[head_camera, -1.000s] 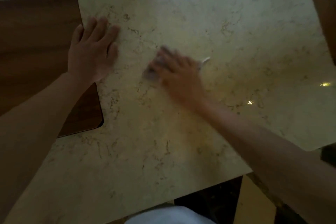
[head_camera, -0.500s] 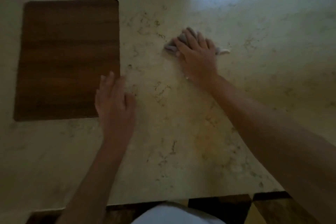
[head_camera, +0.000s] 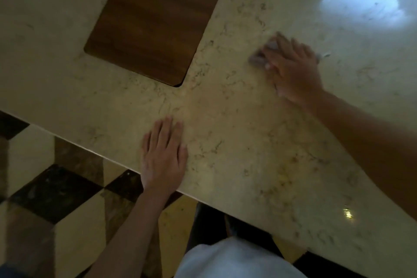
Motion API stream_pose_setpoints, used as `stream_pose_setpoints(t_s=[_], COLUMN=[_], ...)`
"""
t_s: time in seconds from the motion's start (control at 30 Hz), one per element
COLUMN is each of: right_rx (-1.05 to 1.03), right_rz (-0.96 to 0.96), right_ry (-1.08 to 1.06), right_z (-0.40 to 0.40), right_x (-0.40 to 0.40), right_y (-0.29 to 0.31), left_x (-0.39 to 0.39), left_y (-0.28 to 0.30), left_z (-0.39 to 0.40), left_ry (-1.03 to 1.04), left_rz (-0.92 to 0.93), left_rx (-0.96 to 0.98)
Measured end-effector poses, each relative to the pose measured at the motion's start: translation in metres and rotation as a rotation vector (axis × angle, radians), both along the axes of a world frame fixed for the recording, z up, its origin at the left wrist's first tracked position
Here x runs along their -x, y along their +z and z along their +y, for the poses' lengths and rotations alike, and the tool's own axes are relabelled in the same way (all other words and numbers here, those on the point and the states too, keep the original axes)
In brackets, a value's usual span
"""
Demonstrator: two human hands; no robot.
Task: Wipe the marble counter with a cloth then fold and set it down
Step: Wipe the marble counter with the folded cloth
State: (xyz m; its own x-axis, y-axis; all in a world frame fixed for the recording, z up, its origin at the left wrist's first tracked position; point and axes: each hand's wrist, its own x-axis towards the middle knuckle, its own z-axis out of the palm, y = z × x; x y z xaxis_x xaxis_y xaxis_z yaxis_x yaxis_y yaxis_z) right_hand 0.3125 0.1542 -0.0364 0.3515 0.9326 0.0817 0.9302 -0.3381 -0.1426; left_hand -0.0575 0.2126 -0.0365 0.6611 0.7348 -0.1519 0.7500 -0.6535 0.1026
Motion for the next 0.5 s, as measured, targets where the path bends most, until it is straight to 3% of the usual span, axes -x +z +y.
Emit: stream_pose_setpoints(t_s=[0.13, 0.23, 0.37, 0.5], right_rx=[0.019, -0.01, 0.039, 0.029], right_rz=[0.019, 0.051, 0.144, 0.151], right_ry=[-0.186, 0.022, 0.415, 0.585], right_z=[0.059, 0.058, -0.026, -0.106], right_x=[0.007, 0.08, 0.168, 0.133], right_y=[0.007, 0.006, 0.002, 0.002], left_x=[-0.003, -0.003, -0.001, -0.001], left_y=[0.0, -0.001, -0.002, -0.002], left_z=[0.001, 0.0, 0.002, 0.0], left_ry=[0.016, 0.009, 0.006, 0.003], left_rz=[-0.03, -0.055, -0.129, -0.141], left_rx=[-0.003, -0.023, -0.053, -0.052])
